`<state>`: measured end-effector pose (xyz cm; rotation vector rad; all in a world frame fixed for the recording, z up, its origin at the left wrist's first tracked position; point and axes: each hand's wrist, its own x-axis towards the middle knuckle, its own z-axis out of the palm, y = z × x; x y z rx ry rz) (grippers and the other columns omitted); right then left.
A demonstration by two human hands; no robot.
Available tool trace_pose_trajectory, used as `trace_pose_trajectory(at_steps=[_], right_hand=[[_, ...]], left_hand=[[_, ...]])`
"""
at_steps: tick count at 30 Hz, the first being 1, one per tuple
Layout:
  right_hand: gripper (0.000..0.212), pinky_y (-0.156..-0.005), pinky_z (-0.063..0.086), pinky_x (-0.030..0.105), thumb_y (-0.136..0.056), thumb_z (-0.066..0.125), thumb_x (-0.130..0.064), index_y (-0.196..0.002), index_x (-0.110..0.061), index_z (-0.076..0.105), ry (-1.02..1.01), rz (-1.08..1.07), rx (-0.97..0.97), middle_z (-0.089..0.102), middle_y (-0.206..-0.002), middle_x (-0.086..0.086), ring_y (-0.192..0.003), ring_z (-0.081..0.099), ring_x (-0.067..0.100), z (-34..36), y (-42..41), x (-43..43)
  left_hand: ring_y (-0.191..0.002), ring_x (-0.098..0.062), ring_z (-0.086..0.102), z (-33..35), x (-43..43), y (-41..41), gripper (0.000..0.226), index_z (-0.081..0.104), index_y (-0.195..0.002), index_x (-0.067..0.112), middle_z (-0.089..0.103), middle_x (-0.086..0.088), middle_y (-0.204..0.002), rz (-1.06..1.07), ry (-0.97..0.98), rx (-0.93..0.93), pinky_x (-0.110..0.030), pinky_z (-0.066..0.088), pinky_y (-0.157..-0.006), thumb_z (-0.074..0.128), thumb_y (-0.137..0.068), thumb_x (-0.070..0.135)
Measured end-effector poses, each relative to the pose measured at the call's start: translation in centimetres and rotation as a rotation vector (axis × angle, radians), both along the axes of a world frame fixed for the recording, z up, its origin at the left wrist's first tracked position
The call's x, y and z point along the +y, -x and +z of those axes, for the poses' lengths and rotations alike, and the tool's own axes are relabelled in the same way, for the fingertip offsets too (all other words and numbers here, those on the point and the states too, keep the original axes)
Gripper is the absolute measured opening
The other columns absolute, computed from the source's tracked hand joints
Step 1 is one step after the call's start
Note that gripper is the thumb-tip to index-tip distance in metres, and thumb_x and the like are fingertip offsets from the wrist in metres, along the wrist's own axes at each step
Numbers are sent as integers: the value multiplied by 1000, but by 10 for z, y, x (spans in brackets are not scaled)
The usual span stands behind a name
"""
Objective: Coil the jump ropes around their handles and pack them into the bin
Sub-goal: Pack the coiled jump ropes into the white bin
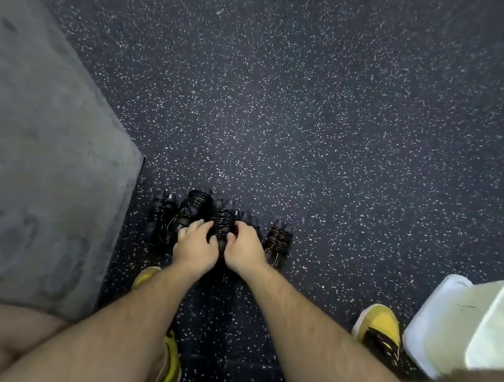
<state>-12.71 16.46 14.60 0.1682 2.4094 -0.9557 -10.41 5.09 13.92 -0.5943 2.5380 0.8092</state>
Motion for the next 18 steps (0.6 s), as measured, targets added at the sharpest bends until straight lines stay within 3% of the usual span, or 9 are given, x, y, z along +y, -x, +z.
trace_pose_trajectory(at_steps=[3,6,11,18], right_hand=[[33,-100,46,42,-102,40,-23,-133,-13,48,-113,48,128,52,-132,10,-121,53,31,23,-1,18],[33,-95,47,43,-98,49,-22,-131,-15,45,-248,105,205,50,-131,7,-119,52,28,49,-6,52],[44,-94,46,41,-92,55,-18,-134,-14,40,-478,16,251,50,-132,8,-121,53,28,82,-23,154],[72,-99,44,41,-90,62,-25,-150,-12,25,-723,-229,121,46,-142,10,-128,49,30,89,-61,334]], left_hand=[[-131,-24,43,22,19,7,37,55,-136,22,53,0,-141,-152,96,180,-41,36,-105,45,-102,30],[-118,-24,50,45,55,14,31,59,-127,25,59,1,-129,-378,70,318,-42,40,-97,41,-102,31],[-120,-27,51,70,155,23,39,52,-140,24,56,-2,-135,-681,24,406,-43,41,-99,40,-102,27],[-125,-29,49,74,353,12,47,38,-150,33,52,-5,-136,-978,-91,338,-43,41,-102,41,-103,34]])
